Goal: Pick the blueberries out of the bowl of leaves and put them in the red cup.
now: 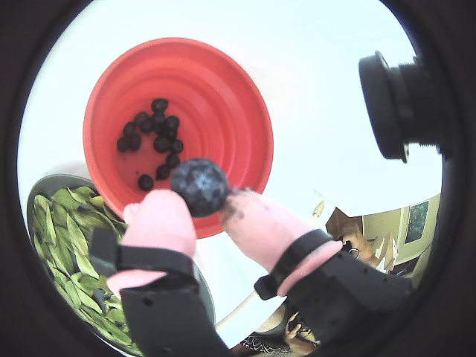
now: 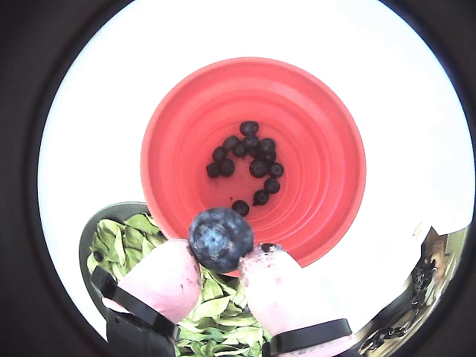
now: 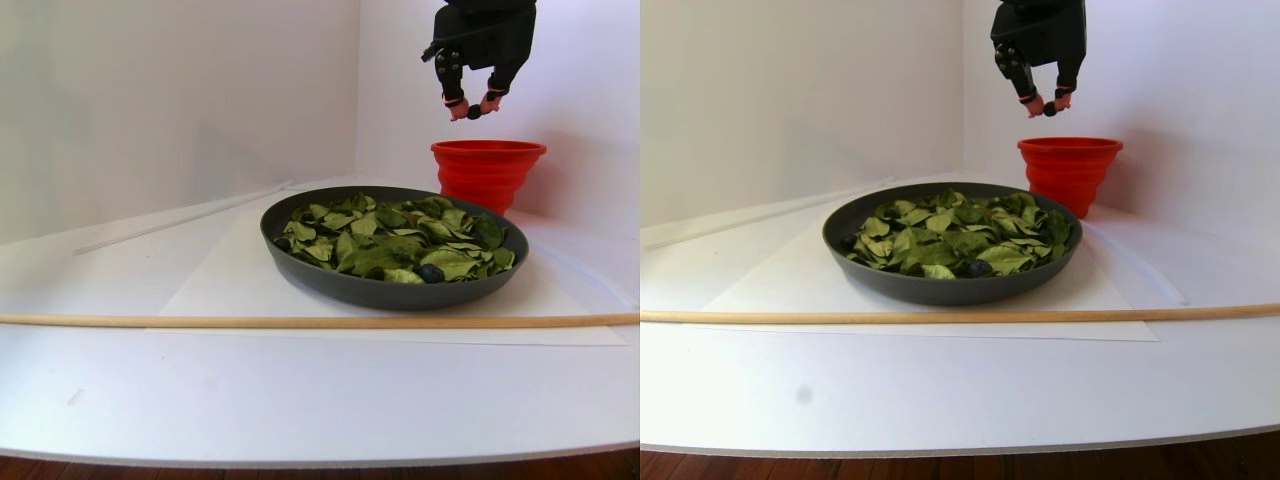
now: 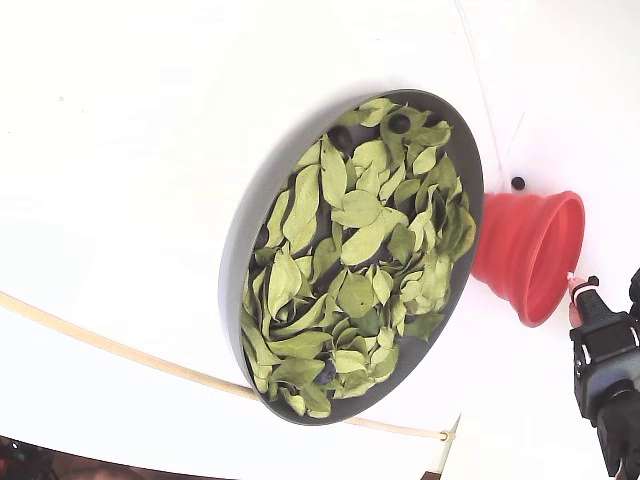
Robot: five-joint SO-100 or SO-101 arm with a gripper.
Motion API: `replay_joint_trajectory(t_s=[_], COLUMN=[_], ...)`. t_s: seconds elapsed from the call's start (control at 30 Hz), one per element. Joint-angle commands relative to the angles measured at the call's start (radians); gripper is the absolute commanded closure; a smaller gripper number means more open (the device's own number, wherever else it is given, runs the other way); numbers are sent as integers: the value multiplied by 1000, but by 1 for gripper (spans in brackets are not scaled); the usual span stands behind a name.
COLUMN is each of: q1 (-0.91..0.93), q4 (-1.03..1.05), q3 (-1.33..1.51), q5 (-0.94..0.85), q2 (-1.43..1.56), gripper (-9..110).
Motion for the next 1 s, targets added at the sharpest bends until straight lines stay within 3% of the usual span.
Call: replay_joint_trajectory(t_s=[0.0,0.43,0.6,0.97], q1=[43,61,63,69], q4=[-26,-40,-40,-31], q3=[-95,-181,-184,-166], q5=[0,17,26,23], q2=[11,-78,-80,-37], gripper=[92,91,83,84])
